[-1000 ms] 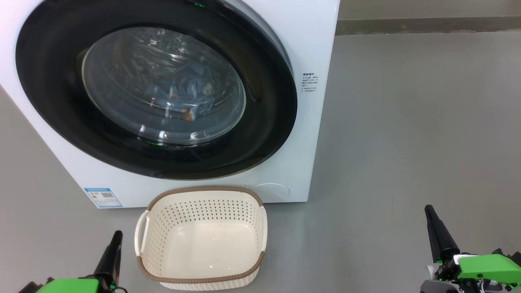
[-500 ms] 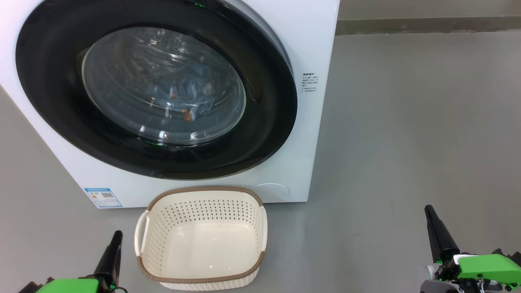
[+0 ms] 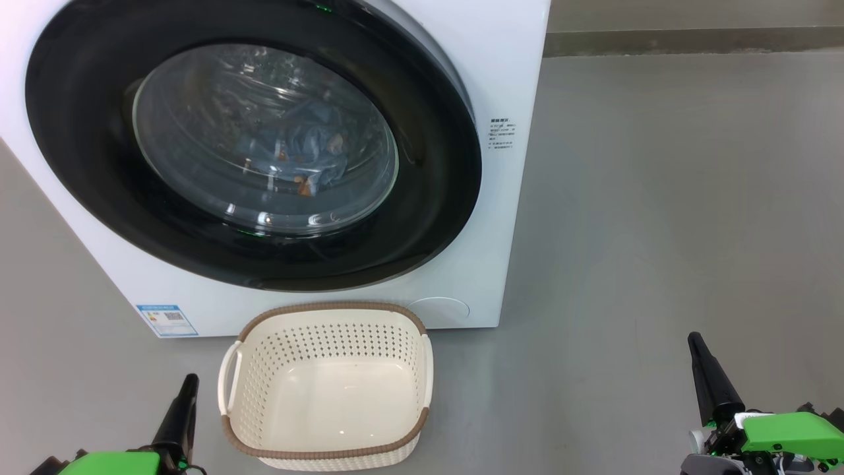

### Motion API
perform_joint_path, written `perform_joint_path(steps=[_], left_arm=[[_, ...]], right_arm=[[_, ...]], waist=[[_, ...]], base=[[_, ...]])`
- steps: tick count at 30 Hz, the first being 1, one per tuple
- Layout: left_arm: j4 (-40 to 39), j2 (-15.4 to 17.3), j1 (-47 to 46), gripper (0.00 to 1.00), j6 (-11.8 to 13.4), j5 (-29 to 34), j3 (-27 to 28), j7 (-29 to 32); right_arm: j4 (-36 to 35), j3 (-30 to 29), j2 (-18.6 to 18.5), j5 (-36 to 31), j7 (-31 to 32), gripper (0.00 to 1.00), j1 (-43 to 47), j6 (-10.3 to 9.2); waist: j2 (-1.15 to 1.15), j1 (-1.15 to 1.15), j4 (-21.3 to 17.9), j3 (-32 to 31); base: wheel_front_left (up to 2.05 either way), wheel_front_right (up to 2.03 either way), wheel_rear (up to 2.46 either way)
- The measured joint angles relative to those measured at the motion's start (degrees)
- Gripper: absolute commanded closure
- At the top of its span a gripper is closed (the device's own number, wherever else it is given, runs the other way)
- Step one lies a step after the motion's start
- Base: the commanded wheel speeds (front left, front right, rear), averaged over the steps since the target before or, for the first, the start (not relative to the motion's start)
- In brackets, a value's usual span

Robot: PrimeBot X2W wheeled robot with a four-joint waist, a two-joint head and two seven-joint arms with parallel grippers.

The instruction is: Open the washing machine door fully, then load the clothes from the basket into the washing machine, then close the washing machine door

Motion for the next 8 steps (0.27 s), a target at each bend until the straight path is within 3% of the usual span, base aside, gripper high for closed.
perform_joint_path(steps=[8], left_arm=[[0.0, 0.0, 0.0, 1.00, 0.0, 0.0, 0.0, 0.0]], right_arm=[[0.0, 0.0, 0.0, 0.0, 0.0, 1.00, 0.0, 0.00]], waist=[[0.00, 0.00, 0.0, 0.0]], base=[[0.00, 0.00, 0.00]])
